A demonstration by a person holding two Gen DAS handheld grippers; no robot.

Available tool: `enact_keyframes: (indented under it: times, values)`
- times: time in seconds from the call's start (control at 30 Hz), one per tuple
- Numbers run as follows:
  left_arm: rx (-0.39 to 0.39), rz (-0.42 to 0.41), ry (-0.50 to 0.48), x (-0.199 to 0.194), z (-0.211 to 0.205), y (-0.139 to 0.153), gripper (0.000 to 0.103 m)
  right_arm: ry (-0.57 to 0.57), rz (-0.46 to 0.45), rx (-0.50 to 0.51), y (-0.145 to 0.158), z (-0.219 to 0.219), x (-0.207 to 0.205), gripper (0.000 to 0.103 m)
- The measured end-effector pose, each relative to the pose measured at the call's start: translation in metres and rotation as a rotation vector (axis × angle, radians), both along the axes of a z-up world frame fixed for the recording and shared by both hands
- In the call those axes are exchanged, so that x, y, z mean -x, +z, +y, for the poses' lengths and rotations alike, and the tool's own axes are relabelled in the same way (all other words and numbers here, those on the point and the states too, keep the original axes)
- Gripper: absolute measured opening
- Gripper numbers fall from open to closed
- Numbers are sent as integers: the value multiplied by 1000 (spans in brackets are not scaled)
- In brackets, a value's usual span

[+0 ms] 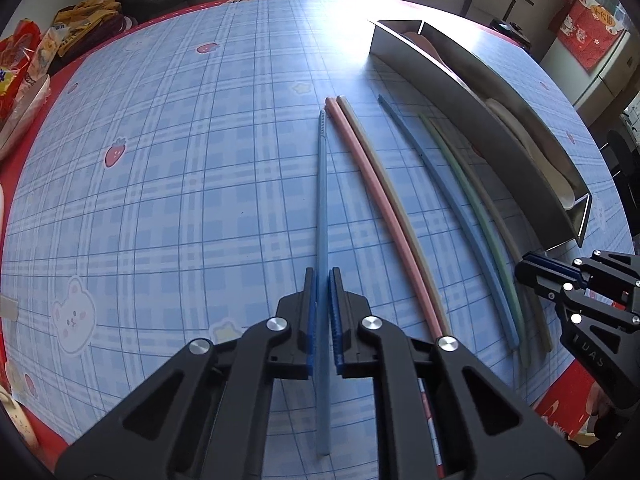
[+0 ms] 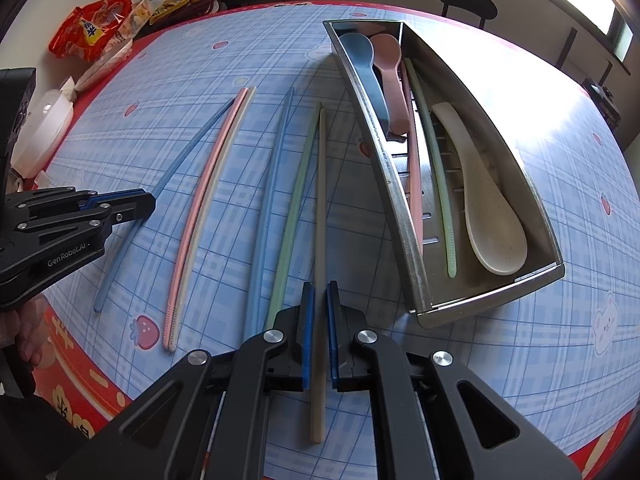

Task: Organize utensils
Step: 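Carry the beige chopstick with the right tool while the left tool carries the blue chopstick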

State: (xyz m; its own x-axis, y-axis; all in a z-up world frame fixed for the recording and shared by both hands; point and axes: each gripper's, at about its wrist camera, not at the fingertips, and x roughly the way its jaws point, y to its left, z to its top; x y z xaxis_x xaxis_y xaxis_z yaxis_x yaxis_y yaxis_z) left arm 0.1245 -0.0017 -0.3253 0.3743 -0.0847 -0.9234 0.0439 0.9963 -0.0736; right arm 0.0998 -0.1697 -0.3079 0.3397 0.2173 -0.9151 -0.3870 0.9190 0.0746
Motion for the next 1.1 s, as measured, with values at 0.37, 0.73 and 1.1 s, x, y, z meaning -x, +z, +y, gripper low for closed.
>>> enact_keyframes:
  times: [0.37, 0.73, 1.1]
  values:
    - [-20, -28, -18, 5, -2, -1, 13, -1, -6, 4, -1, 1, 1, 7]
    - [75, -49, 83, 16, 33, 17, 10, -35, 33, -87, 8, -10, 1, 7]
    - [165, -101, 164, 38, 61, 45, 10, -32, -16, -162, 36, -14, 8, 7]
